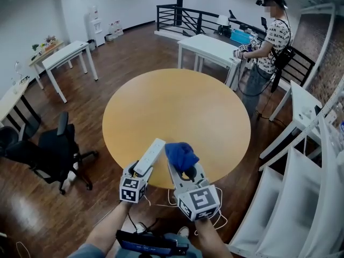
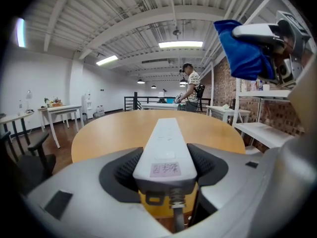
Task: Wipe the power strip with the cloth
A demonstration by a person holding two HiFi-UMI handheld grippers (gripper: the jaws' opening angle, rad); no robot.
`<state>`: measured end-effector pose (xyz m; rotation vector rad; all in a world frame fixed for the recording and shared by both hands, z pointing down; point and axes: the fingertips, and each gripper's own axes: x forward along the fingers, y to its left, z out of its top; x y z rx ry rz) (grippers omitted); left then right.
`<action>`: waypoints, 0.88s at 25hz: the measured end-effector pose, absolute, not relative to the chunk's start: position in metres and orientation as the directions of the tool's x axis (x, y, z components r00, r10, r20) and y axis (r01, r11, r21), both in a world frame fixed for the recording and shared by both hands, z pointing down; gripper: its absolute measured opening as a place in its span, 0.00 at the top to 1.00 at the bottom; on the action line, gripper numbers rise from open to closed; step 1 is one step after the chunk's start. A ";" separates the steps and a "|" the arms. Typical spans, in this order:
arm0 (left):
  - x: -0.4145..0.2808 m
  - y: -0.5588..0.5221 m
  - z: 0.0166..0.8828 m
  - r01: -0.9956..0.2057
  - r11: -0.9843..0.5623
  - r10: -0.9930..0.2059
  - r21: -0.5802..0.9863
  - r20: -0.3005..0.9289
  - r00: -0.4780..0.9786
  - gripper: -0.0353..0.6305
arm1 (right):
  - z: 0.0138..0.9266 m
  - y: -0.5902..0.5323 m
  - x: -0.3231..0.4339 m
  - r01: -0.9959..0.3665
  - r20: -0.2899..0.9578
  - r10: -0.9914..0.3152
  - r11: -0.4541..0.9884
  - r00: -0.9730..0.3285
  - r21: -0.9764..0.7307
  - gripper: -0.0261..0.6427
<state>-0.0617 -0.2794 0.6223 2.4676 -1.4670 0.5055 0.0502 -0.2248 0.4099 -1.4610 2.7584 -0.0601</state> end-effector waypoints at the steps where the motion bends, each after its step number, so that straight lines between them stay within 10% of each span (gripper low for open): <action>1: -0.059 -0.279 0.611 -0.877 -0.481 -0.808 0.014 0.382 0.449 0.52 | 0.407 -0.224 0.049 -0.825 -0.004 -0.826 0.564 -0.564 -0.043 0.86; 22: -0.026 -0.240 0.389 -0.818 -0.554 -0.825 -0.154 -0.028 0.565 0.53 | 0.350 -0.221 0.050 -0.832 -0.150 -0.822 0.554 -0.549 0.010 0.86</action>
